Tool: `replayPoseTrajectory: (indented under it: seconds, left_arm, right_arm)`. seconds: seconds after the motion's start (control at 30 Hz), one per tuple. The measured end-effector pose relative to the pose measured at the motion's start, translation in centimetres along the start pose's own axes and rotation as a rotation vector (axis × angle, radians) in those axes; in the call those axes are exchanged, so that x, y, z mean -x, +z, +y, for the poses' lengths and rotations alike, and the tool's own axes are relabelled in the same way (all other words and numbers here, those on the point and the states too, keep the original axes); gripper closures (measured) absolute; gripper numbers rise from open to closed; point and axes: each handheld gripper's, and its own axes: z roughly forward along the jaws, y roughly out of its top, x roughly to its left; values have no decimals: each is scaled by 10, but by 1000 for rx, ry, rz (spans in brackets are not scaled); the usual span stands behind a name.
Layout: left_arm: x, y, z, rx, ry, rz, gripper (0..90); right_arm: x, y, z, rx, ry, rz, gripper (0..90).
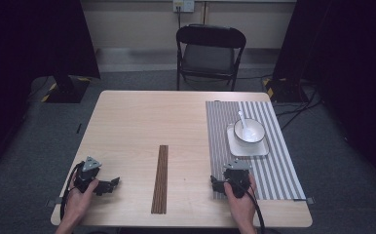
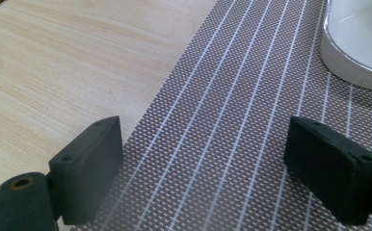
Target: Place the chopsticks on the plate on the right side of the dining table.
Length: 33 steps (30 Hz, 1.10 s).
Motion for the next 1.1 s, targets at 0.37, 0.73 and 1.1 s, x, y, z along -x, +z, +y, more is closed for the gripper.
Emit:
replayPoseTrajectory:
  seconds: [0.37, 0.73, 1.1]
  left_arm:
    - [-1, 0, 0, -1, 15, -5, 4]
    - [-1, 0, 0, -2, 15, -6, 3]
    - [-2, 1, 1, -5, 12, -11, 0]
  right_arm:
    - [0, 0, 0, -1, 2, -2, 123]
    - [-1, -1, 2, 3, 26, -15, 198]
    - [-3, -10, 10, 55, 48, 40, 174]
